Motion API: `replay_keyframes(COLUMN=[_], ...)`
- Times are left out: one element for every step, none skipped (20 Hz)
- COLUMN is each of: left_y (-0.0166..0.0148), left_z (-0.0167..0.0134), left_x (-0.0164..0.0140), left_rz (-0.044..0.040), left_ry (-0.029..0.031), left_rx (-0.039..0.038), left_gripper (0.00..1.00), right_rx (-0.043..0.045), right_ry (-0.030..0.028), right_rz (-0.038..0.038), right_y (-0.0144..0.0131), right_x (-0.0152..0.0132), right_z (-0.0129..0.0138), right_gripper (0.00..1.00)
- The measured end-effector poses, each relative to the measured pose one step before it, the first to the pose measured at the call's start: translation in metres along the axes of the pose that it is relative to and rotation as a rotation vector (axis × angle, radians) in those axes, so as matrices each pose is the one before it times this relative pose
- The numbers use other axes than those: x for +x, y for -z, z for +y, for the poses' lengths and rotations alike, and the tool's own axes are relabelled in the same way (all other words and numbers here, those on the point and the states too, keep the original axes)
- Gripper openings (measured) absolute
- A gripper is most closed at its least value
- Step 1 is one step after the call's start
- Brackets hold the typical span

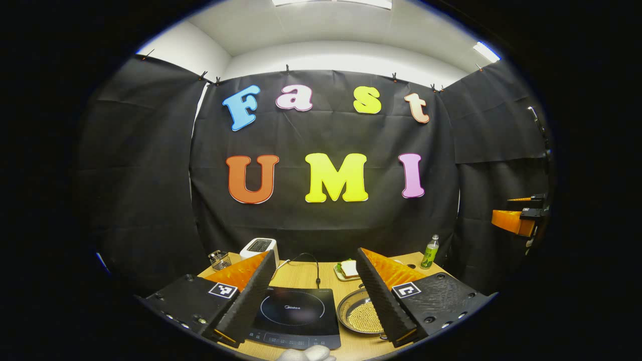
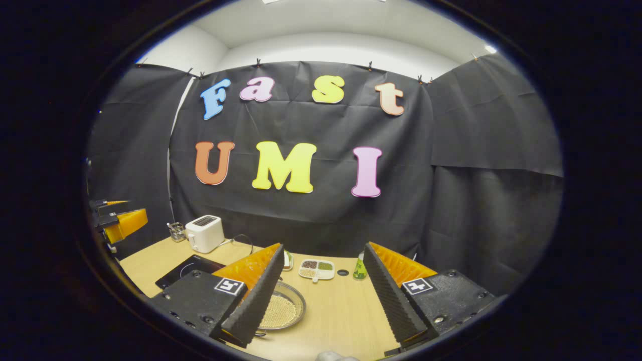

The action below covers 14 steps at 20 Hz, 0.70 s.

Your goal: First push the handle of the pot to place it horizontally, then grasp the pot with both hands and set it on the induction cooktop.

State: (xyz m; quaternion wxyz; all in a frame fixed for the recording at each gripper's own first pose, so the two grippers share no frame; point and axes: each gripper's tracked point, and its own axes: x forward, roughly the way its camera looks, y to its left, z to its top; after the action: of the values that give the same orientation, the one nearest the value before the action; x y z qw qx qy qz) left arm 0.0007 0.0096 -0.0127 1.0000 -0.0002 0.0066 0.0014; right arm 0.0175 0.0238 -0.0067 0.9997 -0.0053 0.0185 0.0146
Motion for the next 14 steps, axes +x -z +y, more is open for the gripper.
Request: replay_keyframes(left_y=[0.00069, 0.00044, 0.00210, 0.00323, 0.00067, 0.00171, 0.00258, 0.00206, 0.00296, 0.00202, 0.00244, 0.00223, 0.00119, 0.00301], left_z=[0.00199, 0.00119, 0.00233, 0.00150, 0.00130, 0.00198, 0.00212, 0.00177, 0.00266, 0.00281, 0.00238, 0.00302, 0.00110, 0.00168], left_x=[0.00088, 0.00007, -0.00047, -0.00043, -0.00299, -0.00198, -0.00096, -0.00135, -0.00196, -0.00028, -0.00256, -0.00081, -0.00076, -0.00136], left_rz=[-0.00166, -0.00009, 0.00075, 0.00329, 0.00080, 0.00202, 0.00253, 0.00058, 0.00195, 0.00447, 0.00144, 0.00172, 0.00178, 0.00218], left_ry=[-0.00273, -0.00167, -0.00347, -0.00196, -0.00176, -0.00364, -0.00460, -0.00394, -0.00513, -0.00318, -0.00395, -0.00418, -0.00565, -0.00708], left_rx=[-0.00214, -0.00287, -0.00364, -0.00281, -0.00153, 0.00073, 0.00059, 0.00041, -0.00116, -0.00251, -0.00386, -0.00305, -0.00051, -0.00070], left_gripper=[0.96, 0.96, 0.96, 0.96, 0.96, 0.96, 0.96, 0.96, 0.96, 0.96, 0.96, 0.96, 0.96, 0.96], right_rx=[-0.00432, -0.00247, -0.00115, -0.00265, -0.00561, -0.00757, -0.00550, -0.00317, -0.00550, -0.00601, -0.00395, 0.00013, 0.00196, 0.00459], right_ry=[-0.00636, -0.00724, -0.01316, -0.01430, -0.01548, -0.02018, -0.02472, -0.02889, -0.02450, -0.02605, -0.02740, -0.03402, -0.03499, -0.02926], right_rz=[0.00211, 0.00416, 0.00597, 0.00672, 0.00921, 0.01414, 0.01626, 0.01466, 0.02022, 0.02537, 0.02874, 0.02706, 0.02632, 0.03313], right_y=[0.00100, -0.00018, 0.00210, 0.00186, 0.00344, 0.00358, 0.00572, 0.00417, 0.00645, 0.00688, 0.00993, 0.00765, 0.00883, 0.00952], right_x=[0.00235, 0.00278, 0.00312, 0.00390, 0.00401, 0.00424, 0.00451, 0.00465, 0.00615, 0.00542, 0.00637, 0.00645, 0.00767, 0.00786], right_z=[0.00299, 0.00377, 0.00576, 0.00686, 0.00669, 0.00879, 0.01041, 0.01158, 0.01163, 0.01046, 0.01212, 0.01272, 0.01332, 0.01125], right_gripper=[0.99, 0.97, 0.99, 0.99, 0.96, 0.97, 0.97, 0.96, 0.96, 0.96, 0.96, 0.99, 0.96, 0.96])
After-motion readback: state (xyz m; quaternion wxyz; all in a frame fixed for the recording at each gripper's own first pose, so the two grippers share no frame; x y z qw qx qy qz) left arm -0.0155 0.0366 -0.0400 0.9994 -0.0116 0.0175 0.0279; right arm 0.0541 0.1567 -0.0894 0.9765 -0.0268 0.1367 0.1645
